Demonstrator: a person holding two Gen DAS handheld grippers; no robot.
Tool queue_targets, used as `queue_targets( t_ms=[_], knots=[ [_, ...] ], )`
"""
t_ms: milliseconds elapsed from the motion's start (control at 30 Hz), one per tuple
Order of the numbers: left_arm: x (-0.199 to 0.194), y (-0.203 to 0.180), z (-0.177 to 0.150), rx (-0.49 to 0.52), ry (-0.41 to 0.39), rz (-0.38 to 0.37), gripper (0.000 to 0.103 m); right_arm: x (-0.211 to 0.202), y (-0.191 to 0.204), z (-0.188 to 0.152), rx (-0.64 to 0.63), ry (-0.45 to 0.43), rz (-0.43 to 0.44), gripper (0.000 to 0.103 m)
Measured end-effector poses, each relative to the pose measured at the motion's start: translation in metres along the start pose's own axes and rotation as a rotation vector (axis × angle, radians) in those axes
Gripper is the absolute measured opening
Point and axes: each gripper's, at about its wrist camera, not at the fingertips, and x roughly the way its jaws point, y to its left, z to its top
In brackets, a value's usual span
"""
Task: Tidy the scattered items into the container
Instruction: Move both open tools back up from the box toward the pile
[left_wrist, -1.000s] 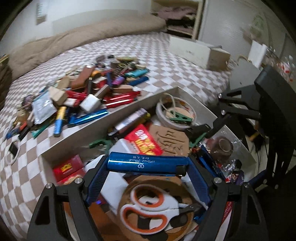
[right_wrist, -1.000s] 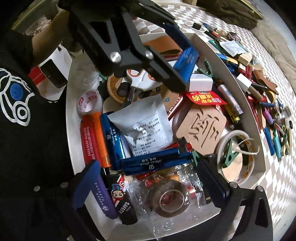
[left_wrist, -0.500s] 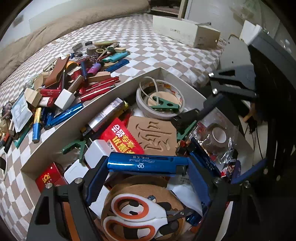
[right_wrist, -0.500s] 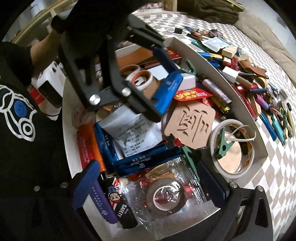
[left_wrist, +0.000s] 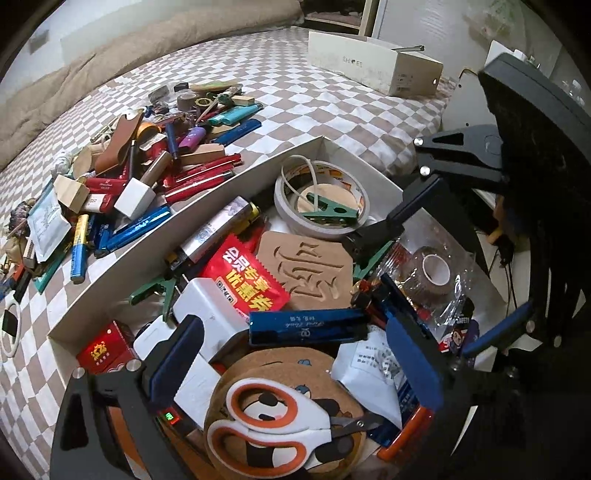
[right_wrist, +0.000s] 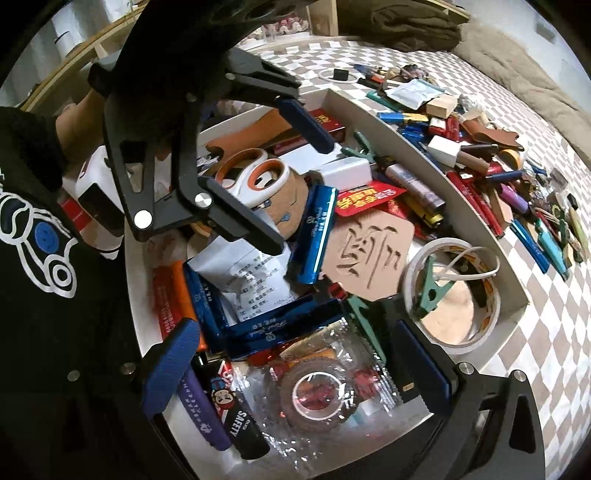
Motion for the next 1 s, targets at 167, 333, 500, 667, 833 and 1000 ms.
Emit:
queue_targets(
  t_ms=[167, 333, 500, 667, 833, 1000],
  knots=[
    [-0.008, 0.008, -0.006, -0.028, -0.022, 0.019, 0.100, -0.004, -0.017, 0.010, 0.097, -0.038, -0.079, 0.103],
    [-0.014, 0.016, -0.014, -0.055, -0.039, 0.033, 0.100, 0.006, -0.036, 0.025, 0.187, -0.024, -0.179, 0.103],
    [-0.022, 0.023, -0.023, -0.079, -0.058, 0.038, 0.100, 0.022, -0.047, 0.041, 0.223, 0.009, -0.232, 0.103],
    [-0.025, 0.033, -0.030, -0.101, -0.070, 0.029, 0.100, 0.041, -0.040, 0.049, 0.165, 0.062, -0.255, 0.103],
    [-0.026, 0.038, -0.036, -0.112, -0.076, 0.030, 0.100, 0.046, -0.038, 0.054, 0.165, 0.081, -0.219, 0.103],
    [-0.029, 0.044, -0.040, -0.128, -0.085, 0.038, 0.100, 0.042, -0.049, 0.054, 0.195, 0.086, -0.273, 0.103]
  ],
)
